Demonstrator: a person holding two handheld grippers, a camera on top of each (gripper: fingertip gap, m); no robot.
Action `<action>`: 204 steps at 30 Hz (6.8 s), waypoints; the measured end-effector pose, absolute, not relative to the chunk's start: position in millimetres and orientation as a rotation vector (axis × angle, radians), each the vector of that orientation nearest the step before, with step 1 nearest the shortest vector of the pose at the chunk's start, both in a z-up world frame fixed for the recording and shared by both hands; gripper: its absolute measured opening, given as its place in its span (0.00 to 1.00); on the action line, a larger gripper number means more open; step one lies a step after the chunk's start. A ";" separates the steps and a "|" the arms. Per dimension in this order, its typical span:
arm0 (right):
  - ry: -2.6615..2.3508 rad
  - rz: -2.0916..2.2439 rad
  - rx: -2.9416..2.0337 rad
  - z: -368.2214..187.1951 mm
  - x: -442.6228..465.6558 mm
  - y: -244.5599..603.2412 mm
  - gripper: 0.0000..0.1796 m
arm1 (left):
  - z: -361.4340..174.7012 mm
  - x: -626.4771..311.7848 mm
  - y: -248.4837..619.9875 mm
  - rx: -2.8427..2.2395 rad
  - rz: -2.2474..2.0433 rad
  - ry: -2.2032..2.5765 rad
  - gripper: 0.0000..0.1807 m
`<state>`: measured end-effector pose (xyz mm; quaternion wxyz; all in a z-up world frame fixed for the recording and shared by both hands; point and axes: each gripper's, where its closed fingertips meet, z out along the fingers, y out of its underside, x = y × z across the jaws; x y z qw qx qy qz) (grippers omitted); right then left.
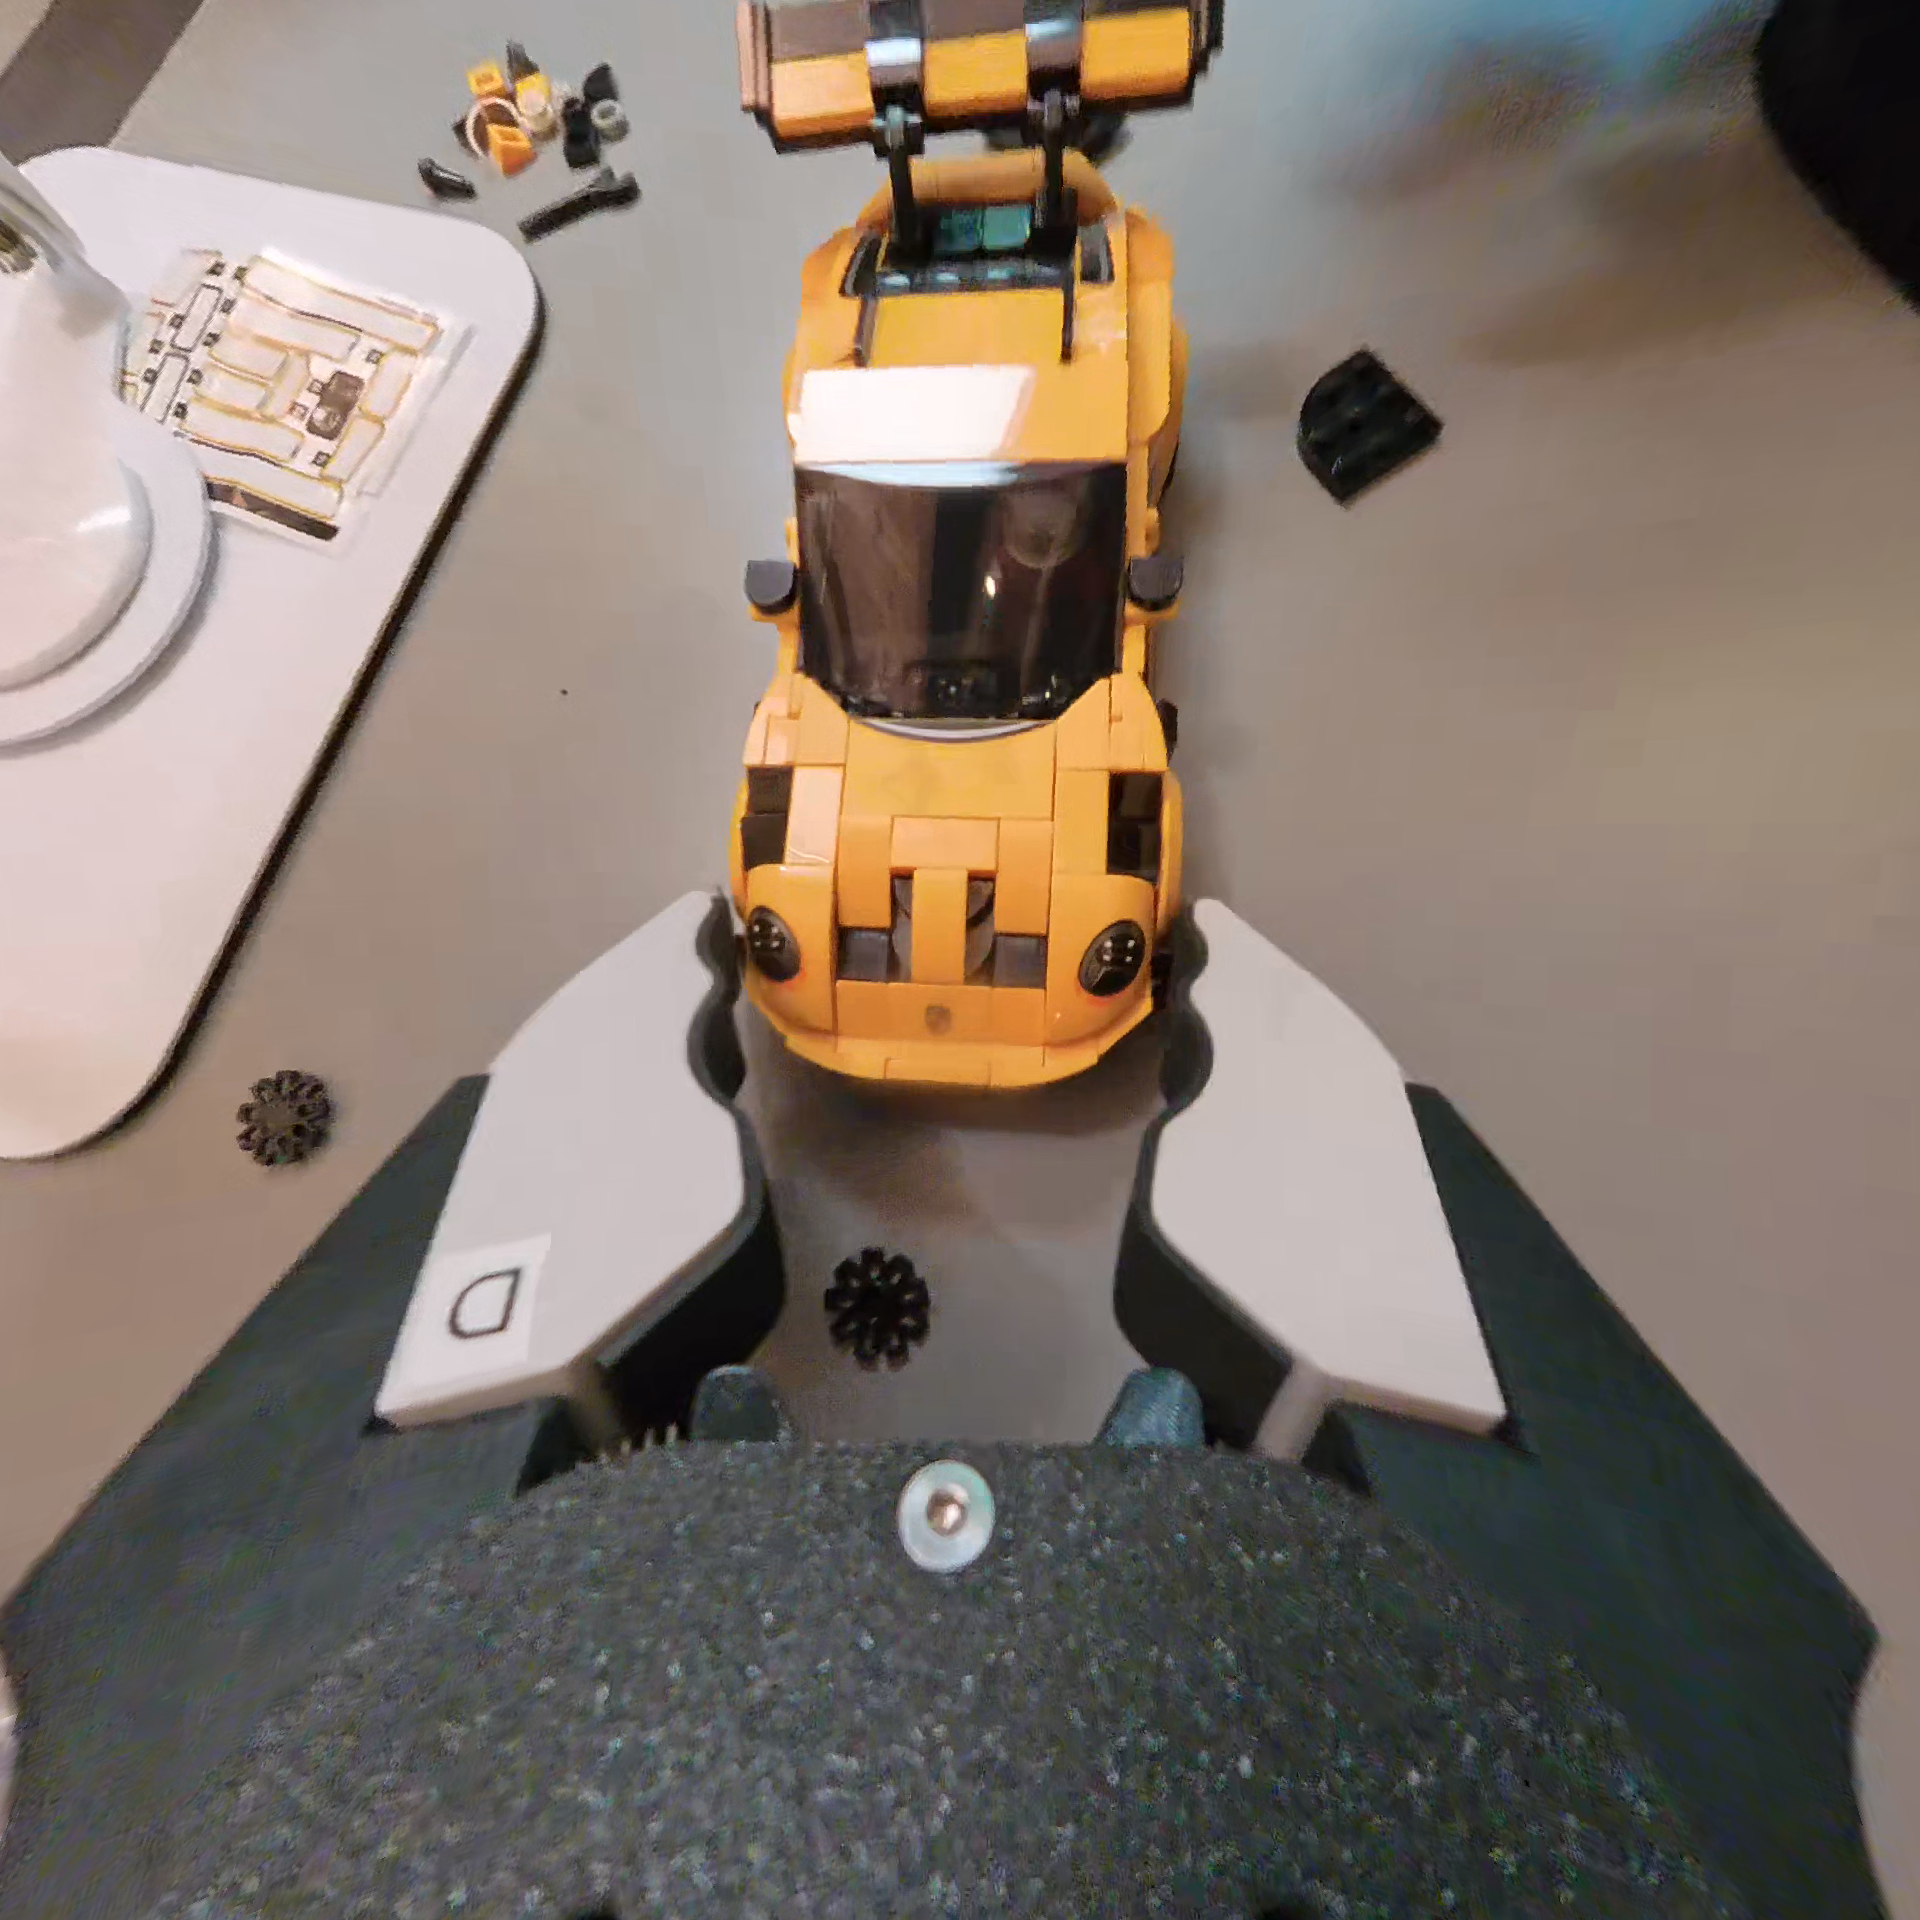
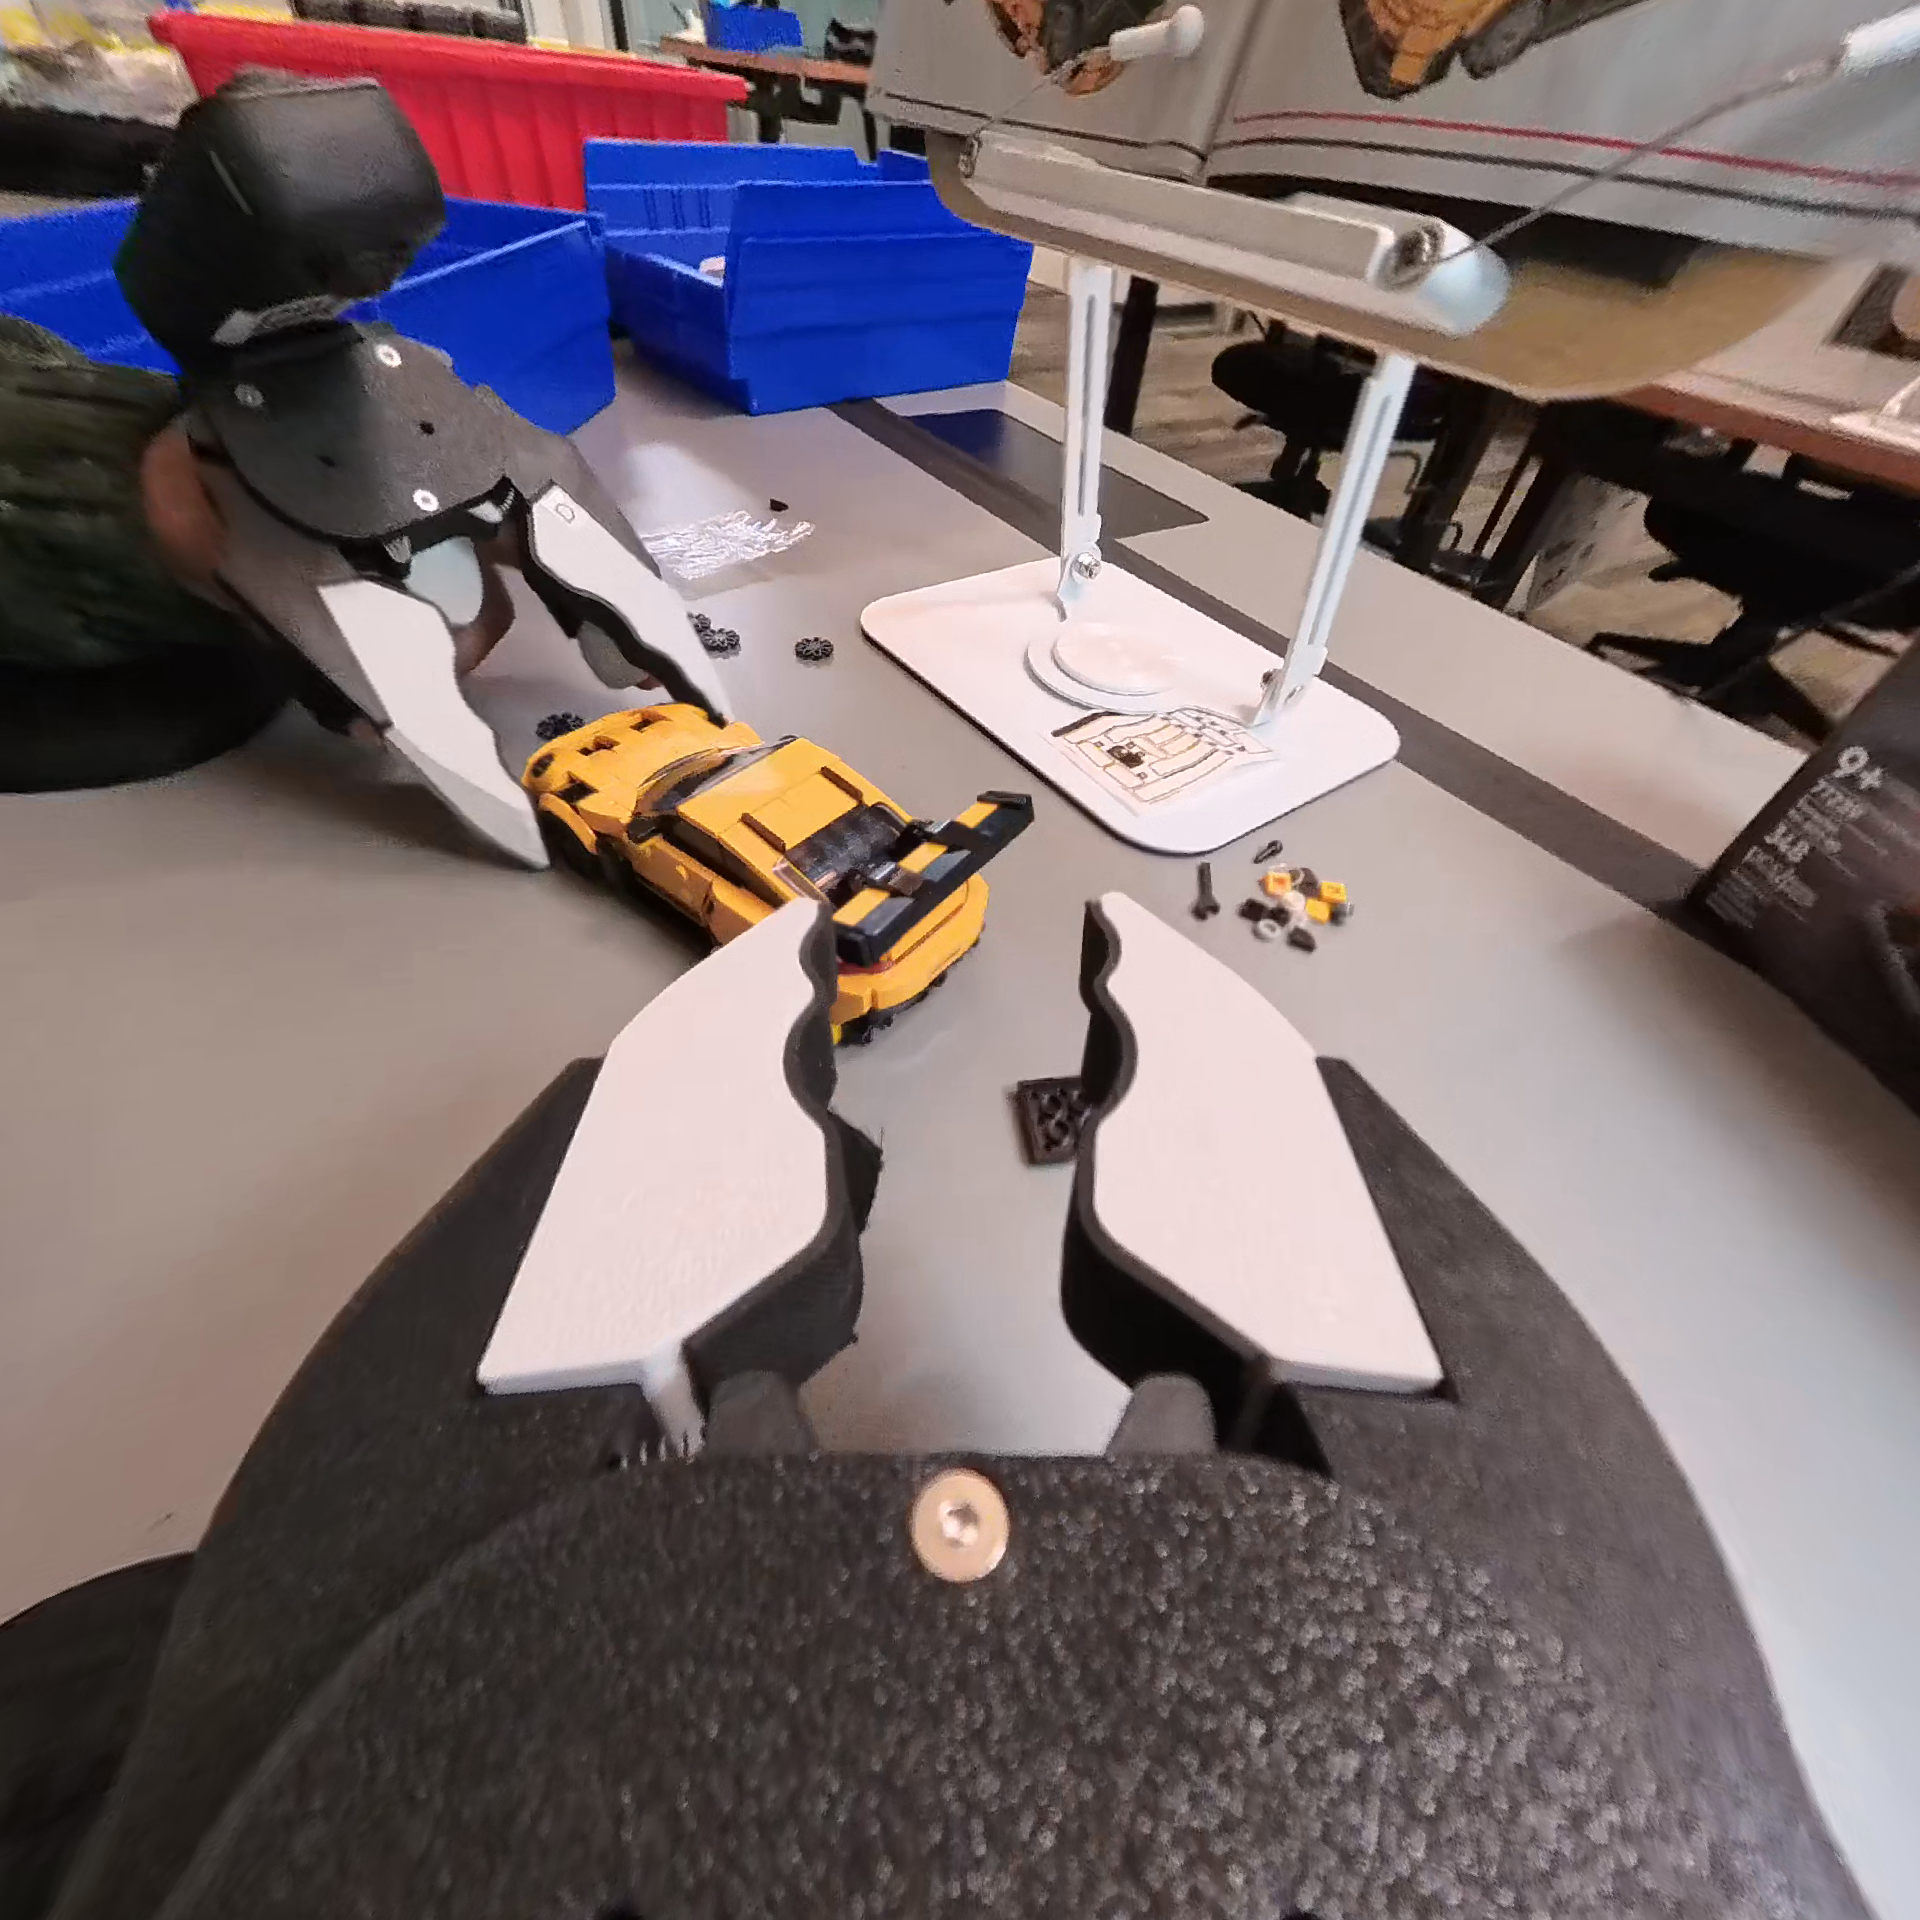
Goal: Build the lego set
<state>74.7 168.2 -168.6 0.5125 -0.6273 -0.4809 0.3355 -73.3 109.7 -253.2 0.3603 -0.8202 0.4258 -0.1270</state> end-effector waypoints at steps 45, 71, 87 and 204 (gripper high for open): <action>-0.731 0.606 -1.503 -77.4 67.5 164.9 0.00 | -69.8 -173.5 85.0 -1.522 -0.419 0.291 0.00; -1.643 0.515 -2.044 -256.6 45.8 109.2 0.15 | -205.6 -137.1 57.0 -1.996 -0.155 0.583 0.13; -1.638 0.477 -2.039 -252.4 95.6 143.7 0.13 | -185.6 -80.7 90.4 -1.978 -0.239 0.902 0.32; -1.520 1.617 -1.860 -176.6 -1.3 81.2 0.45 | -177.2 -3.7 50.7 -2.048 -1.326 0.736 0.36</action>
